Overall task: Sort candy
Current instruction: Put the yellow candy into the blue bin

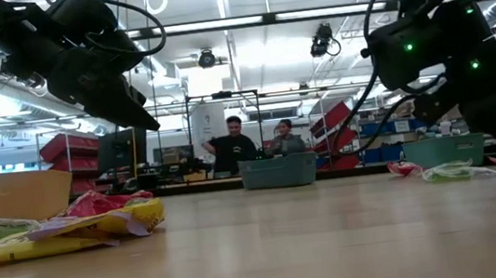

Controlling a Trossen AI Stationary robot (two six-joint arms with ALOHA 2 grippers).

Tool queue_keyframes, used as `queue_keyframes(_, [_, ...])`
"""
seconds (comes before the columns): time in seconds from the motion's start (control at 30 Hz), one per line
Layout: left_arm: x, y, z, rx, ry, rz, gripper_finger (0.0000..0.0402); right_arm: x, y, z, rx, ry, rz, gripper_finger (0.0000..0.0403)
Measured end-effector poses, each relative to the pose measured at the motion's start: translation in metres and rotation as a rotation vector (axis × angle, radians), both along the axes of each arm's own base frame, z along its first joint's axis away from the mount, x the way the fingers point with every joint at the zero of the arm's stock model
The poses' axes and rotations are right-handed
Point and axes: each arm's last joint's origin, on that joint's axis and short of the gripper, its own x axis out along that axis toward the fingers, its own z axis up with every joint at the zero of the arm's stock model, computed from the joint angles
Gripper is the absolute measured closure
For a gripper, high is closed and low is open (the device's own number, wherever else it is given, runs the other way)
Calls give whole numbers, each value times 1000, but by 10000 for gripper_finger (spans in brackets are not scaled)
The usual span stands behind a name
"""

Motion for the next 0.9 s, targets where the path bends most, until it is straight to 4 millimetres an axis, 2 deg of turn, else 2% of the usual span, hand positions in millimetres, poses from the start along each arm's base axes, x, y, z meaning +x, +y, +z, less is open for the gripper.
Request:
queue_keyframes(0.17, [0,0,0,0,-2,0,396,1,0,0,1,-8,5,234])
queue_keyframes(0.27, [0,0,0,-1,0,1,396,3,0,0,18,-20,-1,256])
queue_keyframes(0.33, [0,0,0,-1,0,1,396,3,0,-1,23,-26,2,285])
queue_keyframes(0.5, [0,0,0,-1,-1,1,396,6,0,0,36,-47,48,384])
queue_keyframes(0.53, [0,0,0,-1,-1,1,396,8,0,0,32,-55,63,393])
queue_keyframes(0.67, [0,0,0,-1,-1,1,396,20,0,10,22,-110,95,392])
queue_keyframes(0.9, [0,0,0,-2,-2,1,396,46,6,37,33,-223,175,402])
